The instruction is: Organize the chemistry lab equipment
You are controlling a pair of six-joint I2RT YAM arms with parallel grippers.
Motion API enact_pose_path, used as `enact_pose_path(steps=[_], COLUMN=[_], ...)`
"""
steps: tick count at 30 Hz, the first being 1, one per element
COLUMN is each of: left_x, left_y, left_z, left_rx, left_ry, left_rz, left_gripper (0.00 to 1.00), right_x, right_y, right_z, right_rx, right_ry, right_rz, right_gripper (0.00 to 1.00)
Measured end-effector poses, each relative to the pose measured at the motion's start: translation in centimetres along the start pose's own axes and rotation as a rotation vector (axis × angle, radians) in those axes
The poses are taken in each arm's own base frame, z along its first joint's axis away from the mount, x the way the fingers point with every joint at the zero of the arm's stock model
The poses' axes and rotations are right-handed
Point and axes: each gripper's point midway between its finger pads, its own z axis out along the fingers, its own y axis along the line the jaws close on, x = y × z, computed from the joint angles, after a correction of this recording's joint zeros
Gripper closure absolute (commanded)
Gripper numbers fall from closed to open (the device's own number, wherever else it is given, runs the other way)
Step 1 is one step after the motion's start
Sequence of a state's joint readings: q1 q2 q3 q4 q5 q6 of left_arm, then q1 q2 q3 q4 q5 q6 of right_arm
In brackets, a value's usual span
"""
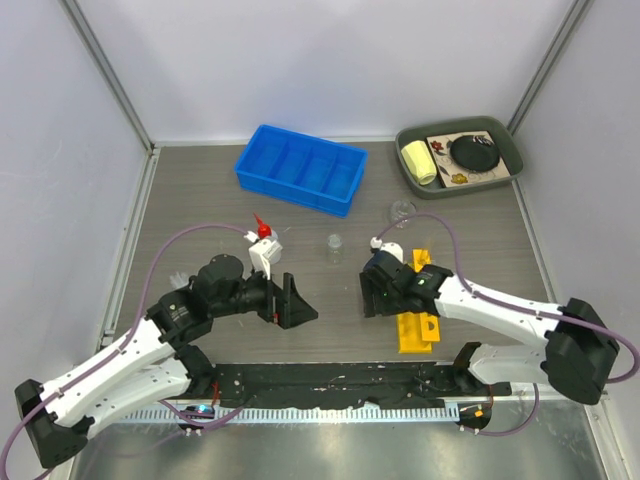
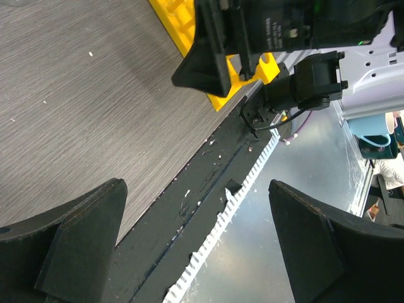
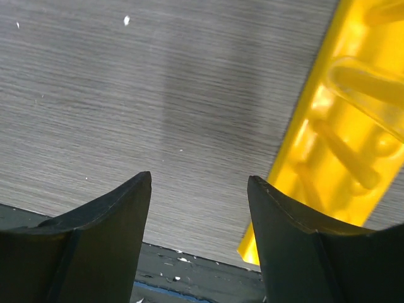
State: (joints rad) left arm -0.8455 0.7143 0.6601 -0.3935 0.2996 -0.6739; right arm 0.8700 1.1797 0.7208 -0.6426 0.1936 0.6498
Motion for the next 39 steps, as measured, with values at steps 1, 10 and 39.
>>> enact_pose_path(steps=[1, 10, 39], left_x=[0.0, -0.3, 0.8], left_y=[0.0, -0.7, 0.4], left_z=[-0.1, -1.2, -0.7], left_rx=[0.001, 0.030, -0.004], left_ry=[-0.002, -0.044, -0.002], left_rz=[0.001, 0.013, -0.003], left_gripper=[0.00, 0.00, 0.00], right_x=[0.3, 2.0, 3.0], right_y=[0.5, 3.2, -1.6], right_z=[0.3, 2.6, 4.0], right_rx=[-0.007, 0.004, 0.198], right_ry=[0.008, 0.071, -0.023], right_rz=[-0.010, -0.073, 0.082], right_gripper=[0.30, 0.16, 0.05])
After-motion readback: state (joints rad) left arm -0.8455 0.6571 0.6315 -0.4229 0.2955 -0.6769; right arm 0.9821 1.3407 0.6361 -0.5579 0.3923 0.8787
